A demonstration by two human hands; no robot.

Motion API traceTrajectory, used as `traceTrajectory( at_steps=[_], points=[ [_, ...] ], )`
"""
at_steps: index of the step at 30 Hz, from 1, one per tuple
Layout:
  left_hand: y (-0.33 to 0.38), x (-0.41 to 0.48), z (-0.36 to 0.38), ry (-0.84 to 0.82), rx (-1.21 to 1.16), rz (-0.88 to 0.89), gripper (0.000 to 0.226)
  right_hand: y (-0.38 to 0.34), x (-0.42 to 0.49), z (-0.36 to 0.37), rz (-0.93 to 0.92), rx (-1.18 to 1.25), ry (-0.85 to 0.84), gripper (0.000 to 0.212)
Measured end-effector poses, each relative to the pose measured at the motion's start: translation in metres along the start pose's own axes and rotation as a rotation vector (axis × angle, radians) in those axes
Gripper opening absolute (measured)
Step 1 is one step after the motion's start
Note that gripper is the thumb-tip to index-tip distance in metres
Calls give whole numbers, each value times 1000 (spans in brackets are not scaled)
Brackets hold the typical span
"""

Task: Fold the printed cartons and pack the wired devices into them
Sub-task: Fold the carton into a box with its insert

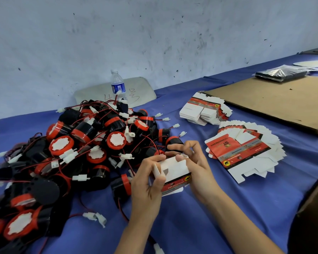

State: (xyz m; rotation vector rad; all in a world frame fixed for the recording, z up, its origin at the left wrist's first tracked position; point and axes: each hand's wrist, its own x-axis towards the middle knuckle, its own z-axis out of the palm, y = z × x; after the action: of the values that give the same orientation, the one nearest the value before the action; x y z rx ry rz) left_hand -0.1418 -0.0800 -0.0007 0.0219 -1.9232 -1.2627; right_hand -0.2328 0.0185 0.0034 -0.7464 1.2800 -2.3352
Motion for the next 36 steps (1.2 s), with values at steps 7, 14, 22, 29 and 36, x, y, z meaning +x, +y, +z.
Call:
traceTrajectory(
  at_steps=[7, 14, 22, 29, 36],
  points=[
    [4, -1, 3, 44, -99, -234, 33, 2, 1, 0, -9, -170, 75, 23],
    [2, -1, 1, 88, -178, -332, 28, 5, 4, -1, 144, 56, 40, 34],
    [-5, 1, 1, 147, -298, -462, 31, 4, 9, -9, 299, -55, 26, 23],
    [-3, 4, 0, 118, -315, -556, 41, 2, 7, -11, 234, -125, -32, 17],
    [-2, 4, -1, 101, -333, -488, 43, 2, 5, -8, 171, -163, -129, 23]
  ],
)
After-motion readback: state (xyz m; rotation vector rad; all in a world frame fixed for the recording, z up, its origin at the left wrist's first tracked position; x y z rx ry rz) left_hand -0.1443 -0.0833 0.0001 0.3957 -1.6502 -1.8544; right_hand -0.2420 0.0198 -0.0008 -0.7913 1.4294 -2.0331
